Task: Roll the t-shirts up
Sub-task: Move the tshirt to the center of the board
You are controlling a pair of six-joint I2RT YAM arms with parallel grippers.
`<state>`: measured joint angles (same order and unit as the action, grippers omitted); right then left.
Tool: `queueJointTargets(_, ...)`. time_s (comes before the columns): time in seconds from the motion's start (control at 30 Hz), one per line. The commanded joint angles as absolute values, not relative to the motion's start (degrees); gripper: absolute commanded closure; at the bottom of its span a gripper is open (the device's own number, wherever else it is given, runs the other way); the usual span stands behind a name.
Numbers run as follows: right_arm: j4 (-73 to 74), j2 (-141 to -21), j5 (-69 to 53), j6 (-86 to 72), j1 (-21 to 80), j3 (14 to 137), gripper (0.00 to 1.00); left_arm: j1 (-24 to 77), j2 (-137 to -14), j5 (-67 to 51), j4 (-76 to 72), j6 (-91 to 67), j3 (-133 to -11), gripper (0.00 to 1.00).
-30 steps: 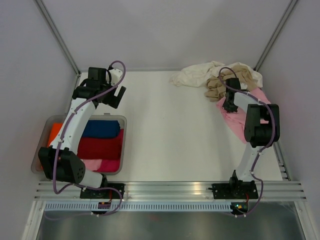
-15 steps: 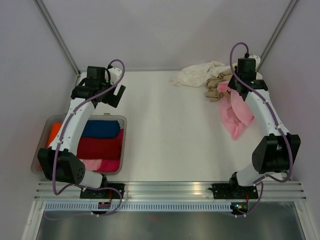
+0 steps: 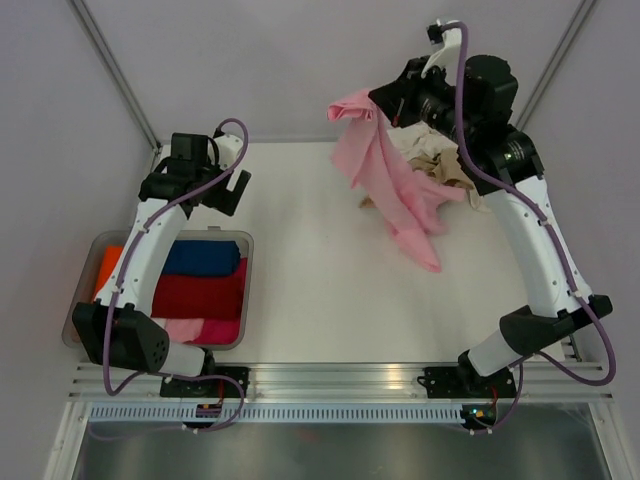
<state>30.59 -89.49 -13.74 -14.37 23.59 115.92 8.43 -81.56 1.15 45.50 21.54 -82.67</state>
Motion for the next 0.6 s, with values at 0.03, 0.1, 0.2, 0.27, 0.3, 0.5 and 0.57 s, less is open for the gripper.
queueJointTargets(0.03, 19.4, -87.7, -16.3, -17.8, 22.9, 125.7, 1.0, 8.3, -78.7, 0.3, 45.9, 23.2, -84.3, 0.01)
queueJointTargets(0.1, 18.8, -88.6, -9.6, -16.9, 22.9, 128.4, 1.0, 8.4, -78.7, 0.3, 45.9, 23.2, -84.4, 0.01)
queueJointTargets(0.2, 18.0, -89.7, -10.7, -18.2, 22.9, 131.6, 1.0, 8.3, -78.4, 0.3, 45.9, 23.1, -84.4, 0.01)
queueJointTargets(0.27, 18.4, -89.8, -12.2, -19.7, 22.9, 129.6, 1.0, 8.3, -78.2, 0.3, 45.9, 23.1, -84.2, 0.01)
queueJointTargets(0.3, 18.8, -89.4, -12.4, -20.8, 22.9, 127.5, 1.0, 8.3, -78.1, 0.3, 45.9, 23.2, -84.1, 0.01)
queueJointTargets(0.5, 21.3, -83.2, -6.0, -21.6, 22.9, 93.3, 1.0, 8.4, -78.2, 0.3, 45.9, 23.8, -83.8, 0.01)
queueJointTargets(0.57, 21.8, -81.5, -1.1, -22.5, 22.9, 86.4, 1.0, 8.4, -78.3, 0.3, 45.9, 23.9, -83.5, 0.01)
